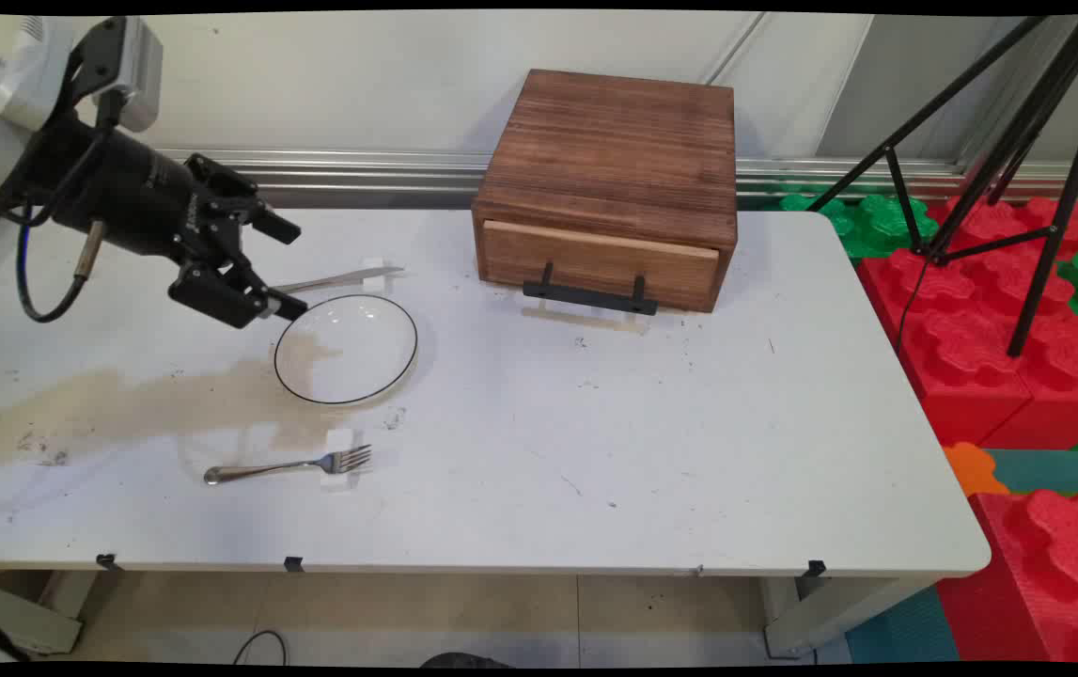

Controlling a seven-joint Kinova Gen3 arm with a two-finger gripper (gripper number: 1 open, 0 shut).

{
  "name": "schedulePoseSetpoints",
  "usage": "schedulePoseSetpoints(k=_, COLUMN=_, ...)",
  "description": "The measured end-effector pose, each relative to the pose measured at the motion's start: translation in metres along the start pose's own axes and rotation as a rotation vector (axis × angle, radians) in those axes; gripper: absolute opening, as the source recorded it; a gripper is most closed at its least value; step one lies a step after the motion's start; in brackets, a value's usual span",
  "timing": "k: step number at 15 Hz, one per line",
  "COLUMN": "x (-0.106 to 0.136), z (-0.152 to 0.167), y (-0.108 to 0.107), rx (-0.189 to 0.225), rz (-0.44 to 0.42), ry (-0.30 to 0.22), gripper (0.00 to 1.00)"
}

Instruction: Open the drawer

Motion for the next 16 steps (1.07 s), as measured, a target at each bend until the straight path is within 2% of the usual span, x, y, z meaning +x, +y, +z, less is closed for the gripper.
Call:
schedulePoseSetpoints(k=5, x=0.027, z=0.009, y=0.002, rx=0.003, rz=0.008, ry=0.033, gripper=1.00)
schedulePoseSetpoints(k=7, x=0.046, z=0.017, y=0.004, rx=0.007, rz=0.013, ry=0.041, gripper=1.00)
schedulePoseSetpoints(k=16, x=0.115, z=0.065, y=0.012, rx=0.012, rz=0.048, ry=0.021, gripper=1.00)
